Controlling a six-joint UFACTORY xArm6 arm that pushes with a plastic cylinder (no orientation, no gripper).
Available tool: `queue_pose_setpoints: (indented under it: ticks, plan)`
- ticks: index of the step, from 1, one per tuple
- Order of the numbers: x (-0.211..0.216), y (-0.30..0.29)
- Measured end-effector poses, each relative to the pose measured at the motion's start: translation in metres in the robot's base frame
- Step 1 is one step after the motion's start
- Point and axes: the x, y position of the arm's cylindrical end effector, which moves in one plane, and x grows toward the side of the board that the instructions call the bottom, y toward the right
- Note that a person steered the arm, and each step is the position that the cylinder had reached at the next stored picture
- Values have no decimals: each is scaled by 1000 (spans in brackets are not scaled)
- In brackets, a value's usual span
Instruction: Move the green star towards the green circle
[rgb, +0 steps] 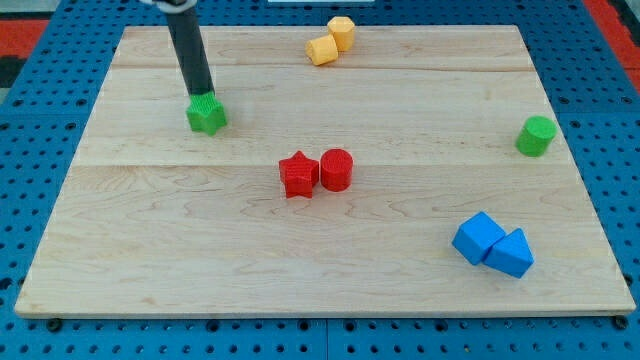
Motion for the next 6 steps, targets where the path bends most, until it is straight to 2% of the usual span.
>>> queue_pose_setpoints:
  ticks: [1, 2, 3, 6]
  plan:
    - [4, -44]
    - [24, -61]
    - [39, 30]
    - [41, 256]
